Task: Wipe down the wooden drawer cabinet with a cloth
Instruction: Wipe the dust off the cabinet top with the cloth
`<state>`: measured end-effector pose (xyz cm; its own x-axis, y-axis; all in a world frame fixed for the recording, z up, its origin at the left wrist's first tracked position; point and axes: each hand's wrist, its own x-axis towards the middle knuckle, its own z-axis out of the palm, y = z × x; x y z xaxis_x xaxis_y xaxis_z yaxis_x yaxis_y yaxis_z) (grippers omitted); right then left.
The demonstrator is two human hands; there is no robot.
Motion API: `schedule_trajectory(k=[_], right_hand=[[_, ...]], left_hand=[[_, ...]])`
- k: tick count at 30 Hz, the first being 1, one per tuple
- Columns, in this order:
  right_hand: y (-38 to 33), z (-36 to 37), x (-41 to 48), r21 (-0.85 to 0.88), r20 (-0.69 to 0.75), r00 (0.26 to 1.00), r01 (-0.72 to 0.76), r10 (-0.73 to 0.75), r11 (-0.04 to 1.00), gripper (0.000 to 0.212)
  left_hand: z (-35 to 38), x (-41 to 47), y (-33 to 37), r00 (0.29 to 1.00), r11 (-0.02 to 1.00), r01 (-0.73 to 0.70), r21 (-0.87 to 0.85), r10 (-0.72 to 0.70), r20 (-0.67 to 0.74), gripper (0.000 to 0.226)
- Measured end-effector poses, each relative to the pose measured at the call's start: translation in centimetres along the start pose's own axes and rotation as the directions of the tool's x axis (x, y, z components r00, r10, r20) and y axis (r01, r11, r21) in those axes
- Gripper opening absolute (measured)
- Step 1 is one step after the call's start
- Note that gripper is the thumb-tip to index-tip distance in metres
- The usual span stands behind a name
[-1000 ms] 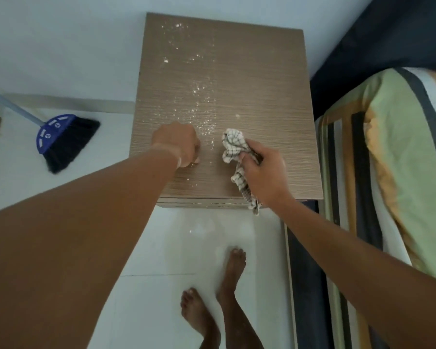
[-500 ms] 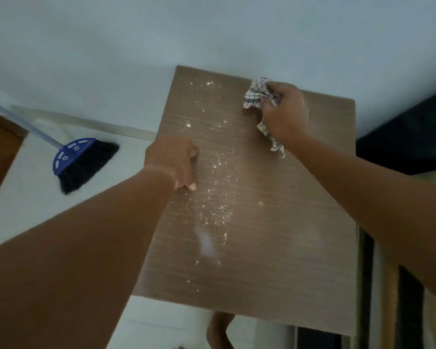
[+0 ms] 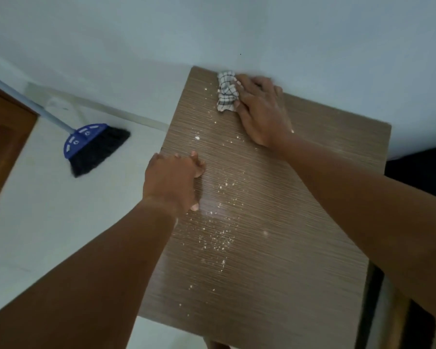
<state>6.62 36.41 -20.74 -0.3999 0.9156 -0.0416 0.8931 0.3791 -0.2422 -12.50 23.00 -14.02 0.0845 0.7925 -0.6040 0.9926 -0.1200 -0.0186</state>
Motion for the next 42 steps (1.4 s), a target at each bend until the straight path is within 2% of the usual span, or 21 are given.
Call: schedule_trajectory(k=[7,11,14,20,26,29,31,37,42], right_hand=[[-0.8,0.7,-6.5,0.086,0.063,0.994,0.083,-0.089,0.993,0.053],[-4.0,1.7,-13.9,0.076,0.113,0.987,0.102,-0.111,0.992,0.053],[-7.5,2.9,-20.0,0.08,0.101,0.989,0.099,-0.107,0.992,0.052],[-15.9,5.2,-30.4,0.038,0.07,0.998,-0.01,0.007,0.999,0.055],[-21.8,8.2,-36.3,0.139,-0.112,0.99,-0.069,0.085,0.988,0.043],[-23.7,9.6,-38.5,0.166,-0.234,0.972,0.031,0.009,0.986,0.036],[-24.4,10.2,-39.3,0.16,-0.271,0.962,0.07,-0.024,0.985,0.033],[-26.2,8.7,-39.5,0.36,-0.299,0.931,-0.091,0.207,0.929,0.033],[-24.5,3.9,-33.6,0.53,-0.279,0.876,-0.201,0.393,0.824,0.029]], left_hand=[[-0.1,-0.1,-0.6,1.0,0.999,-0.013,-0.039,0.014,0.016,0.1],[-0.1,-0.8,-0.8,0.996,0.997,-0.076,-0.017,0.075,-0.038,0.1],[0.7,-1.2,-1.9,0.989,0.99,-0.138,-0.019,0.137,-0.053,0.099],[5.8,-7.0,-5.3,0.956,0.966,-0.254,-0.044,0.244,-0.16,0.066],[11.7,-12.3,-6.8,0.956,0.966,-0.252,-0.059,0.239,-0.169,0.065],[12.5,-12.9,-6.7,0.969,0.97,-0.207,-0.13,0.185,-0.164,0.069],[12.1,-12.9,-6.5,0.97,0.974,-0.204,-0.099,0.188,-0.156,0.063],[10.9,-12.5,-6.0,0.973,0.98,-0.201,-0.002,0.199,-0.119,0.059],[10.0,-12.3,-6.1,0.977,0.983,-0.184,-0.022,0.18,-0.117,0.052]])
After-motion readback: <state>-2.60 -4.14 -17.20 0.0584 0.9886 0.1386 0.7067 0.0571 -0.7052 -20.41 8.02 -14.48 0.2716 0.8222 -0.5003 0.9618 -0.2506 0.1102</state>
